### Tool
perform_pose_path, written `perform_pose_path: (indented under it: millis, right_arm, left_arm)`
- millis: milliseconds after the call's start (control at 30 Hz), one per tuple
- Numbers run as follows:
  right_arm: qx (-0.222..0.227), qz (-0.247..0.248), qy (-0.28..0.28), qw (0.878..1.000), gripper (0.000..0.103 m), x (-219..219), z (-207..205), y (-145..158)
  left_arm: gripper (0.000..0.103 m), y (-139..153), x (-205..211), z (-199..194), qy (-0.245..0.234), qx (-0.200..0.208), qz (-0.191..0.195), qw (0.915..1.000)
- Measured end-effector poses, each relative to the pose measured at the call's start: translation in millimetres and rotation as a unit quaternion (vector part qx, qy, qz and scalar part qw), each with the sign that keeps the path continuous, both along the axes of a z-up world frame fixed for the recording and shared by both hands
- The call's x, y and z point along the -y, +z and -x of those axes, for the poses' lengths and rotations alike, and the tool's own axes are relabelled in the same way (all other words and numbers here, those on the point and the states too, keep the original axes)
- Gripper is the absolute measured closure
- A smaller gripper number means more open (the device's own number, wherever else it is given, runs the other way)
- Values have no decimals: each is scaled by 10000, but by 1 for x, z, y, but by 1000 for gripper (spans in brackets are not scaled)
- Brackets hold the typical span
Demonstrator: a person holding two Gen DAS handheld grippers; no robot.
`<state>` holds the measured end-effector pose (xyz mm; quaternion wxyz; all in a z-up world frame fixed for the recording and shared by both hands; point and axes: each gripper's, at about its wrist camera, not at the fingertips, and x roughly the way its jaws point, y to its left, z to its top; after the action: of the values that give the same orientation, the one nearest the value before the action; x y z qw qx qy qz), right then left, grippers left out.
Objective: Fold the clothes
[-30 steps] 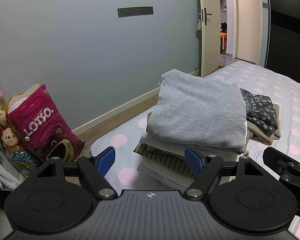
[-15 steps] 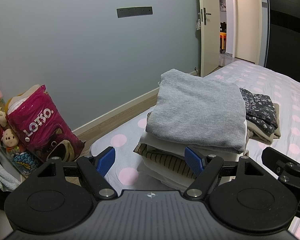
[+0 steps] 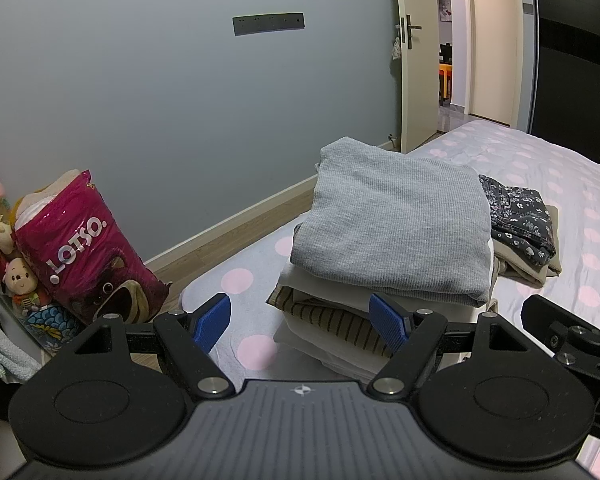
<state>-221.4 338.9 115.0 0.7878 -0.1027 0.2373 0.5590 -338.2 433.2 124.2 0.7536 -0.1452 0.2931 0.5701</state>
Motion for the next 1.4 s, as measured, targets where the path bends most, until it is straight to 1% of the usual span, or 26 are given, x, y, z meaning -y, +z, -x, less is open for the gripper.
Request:
perform_pose_path:
  millis: [1133, 1267, 1400]
  right_arm:
    - [-1, 22, 0, 10000, 1, 0, 1, -1]
    - [18, 50, 14, 10000, 1, 1, 1, -2]
    - [131, -4, 99, 9999, 1, 16, -2, -3]
  left_arm:
    - [27, 0, -1, -1, 14, -24, 12, 10000]
    - [27, -2, 0, -2, -98, -27, 73, 9999]
    - [27, -3, 6, -5, -281, -17, 128, 9995]
